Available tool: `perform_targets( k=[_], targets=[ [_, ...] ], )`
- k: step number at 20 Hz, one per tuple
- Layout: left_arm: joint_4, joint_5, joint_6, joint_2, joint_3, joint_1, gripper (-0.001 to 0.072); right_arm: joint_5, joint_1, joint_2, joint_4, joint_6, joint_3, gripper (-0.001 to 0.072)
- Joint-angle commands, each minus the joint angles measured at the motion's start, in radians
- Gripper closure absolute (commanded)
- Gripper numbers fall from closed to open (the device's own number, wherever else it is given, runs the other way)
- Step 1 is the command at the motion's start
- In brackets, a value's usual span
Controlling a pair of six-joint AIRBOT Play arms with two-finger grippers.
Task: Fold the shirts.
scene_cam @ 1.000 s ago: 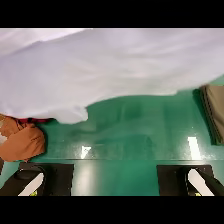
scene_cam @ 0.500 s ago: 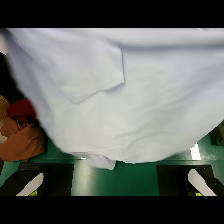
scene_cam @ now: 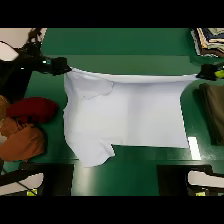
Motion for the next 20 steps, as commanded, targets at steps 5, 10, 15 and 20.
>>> perform_targets(
  k=[5, 10, 15, 20],
  targets=[
    [0.005, 0.241, 0.071, -0.163, 0.056, 0.014, 0.0682, -0.092, 0.053, -0.224, -0.002, 0.021, 0.214, 0.0701],
    [0.060, -0.108, 0.089, -0.164, 0.054, 0.069, 0.0682, -0.040, 0.051, -0.183, -0.005, 0.021, 0.088, 0.0701],
    [0.097, -0.158, 0.088, -0.164, -0.052, 0.069, 0.0682, -0.143, 0.067, -0.102, 0.005, 0.020, -0.181, 0.0700],
    [0.097, -0.140, 0.074, -0.164, -0.164, 0.069, 0.0680, -0.169, 0.091, -0.072, 0.007, 0.021, -0.297, 0.0699]
  ],
)
